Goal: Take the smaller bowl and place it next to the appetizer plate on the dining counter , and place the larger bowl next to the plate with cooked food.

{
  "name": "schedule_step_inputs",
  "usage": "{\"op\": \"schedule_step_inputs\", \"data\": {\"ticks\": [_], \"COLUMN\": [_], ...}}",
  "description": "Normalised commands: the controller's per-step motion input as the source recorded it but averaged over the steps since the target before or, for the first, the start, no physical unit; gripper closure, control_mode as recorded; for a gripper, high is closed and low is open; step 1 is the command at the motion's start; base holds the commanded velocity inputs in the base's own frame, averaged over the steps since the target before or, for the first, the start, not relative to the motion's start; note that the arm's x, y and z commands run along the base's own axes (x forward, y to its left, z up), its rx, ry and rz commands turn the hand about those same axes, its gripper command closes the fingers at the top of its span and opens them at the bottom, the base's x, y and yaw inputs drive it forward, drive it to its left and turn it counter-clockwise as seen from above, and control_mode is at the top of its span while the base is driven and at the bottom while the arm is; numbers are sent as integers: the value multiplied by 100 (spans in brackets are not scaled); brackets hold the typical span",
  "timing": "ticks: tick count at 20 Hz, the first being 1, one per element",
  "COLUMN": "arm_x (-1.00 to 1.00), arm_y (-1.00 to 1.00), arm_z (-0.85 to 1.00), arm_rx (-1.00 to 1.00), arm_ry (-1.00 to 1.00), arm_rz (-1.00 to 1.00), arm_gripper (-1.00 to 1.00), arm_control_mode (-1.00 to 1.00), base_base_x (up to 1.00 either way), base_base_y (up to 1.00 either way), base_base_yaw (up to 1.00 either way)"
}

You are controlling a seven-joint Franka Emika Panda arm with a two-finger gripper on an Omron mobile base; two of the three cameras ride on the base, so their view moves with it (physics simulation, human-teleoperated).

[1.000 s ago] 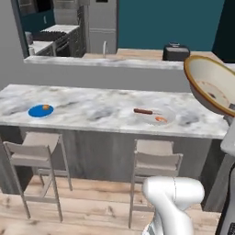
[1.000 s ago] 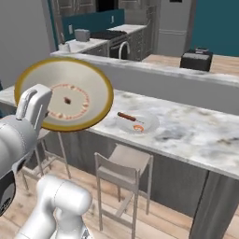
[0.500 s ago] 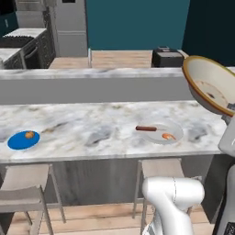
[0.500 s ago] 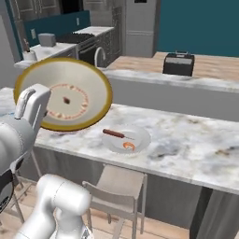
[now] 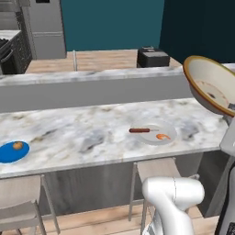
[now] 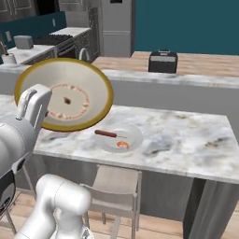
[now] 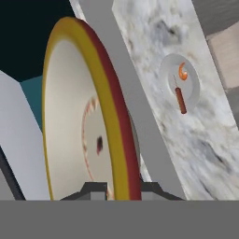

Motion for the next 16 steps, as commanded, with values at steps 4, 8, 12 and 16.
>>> {"op": "schedule_step_inputs", "data": {"ticks": [4,8,12,16], "arm_x": [0,0,75,100], "arm_y": [0,0,-45,-85], "arm_z": [0,0,-37,-75], "arm_rx": [0,0,0,-6], "arm_ry": [0,0,17,15], "arm_rz": [0,0,3,8], "arm_gripper": [100,100,100,100], "arm_control_mode": [100,100,-100,-100], "base_base_x": [75,44,14,0], "base_base_y": [4,-1,-9,0], "base_base_yaw": [-8,0,0,0]}}
